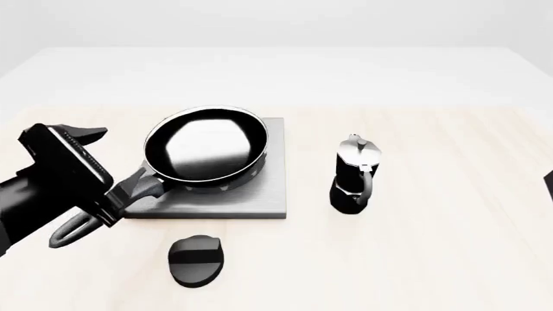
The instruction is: Turn on the stove and put the frying pan on it.
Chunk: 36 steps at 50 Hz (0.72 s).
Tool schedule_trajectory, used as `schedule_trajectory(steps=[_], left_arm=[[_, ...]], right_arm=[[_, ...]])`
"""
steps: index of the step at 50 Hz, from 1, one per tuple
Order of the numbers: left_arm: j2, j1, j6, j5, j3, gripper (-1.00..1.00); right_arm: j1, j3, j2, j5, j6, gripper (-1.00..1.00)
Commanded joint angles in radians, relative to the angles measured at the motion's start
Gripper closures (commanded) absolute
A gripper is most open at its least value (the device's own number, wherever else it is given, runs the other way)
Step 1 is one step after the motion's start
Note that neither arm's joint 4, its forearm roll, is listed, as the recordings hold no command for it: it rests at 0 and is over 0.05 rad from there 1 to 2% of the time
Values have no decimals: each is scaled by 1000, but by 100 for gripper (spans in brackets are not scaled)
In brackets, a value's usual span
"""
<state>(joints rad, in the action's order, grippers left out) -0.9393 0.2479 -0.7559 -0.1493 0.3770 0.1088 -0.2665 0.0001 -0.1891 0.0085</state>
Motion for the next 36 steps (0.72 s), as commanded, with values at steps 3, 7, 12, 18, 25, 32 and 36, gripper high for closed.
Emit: schedule_trajectory(steps=[3,7,12,18,25,32,36], left_arm=[[145,-18,45,132,20,-100],[201,-33,79,181,26,-100],[264,-51,120,238,42,-100],[348,-57,152,314,40,-100],[415,-66,187,371,35,-100],[486,-77,255,441,49,-100],[541,-85,294,486,59,-100]], right_arm=[[8,-10,0,-4,1,-100],[12,-12,0,-4,0,-100],[17,-12,0,-2,-1,-100],[22,0,0,6,-3,-100],[25,-7,0,2,-3,-100],[30,4,0,11,-5,-100],[30,1,0,11,-6,-100]])
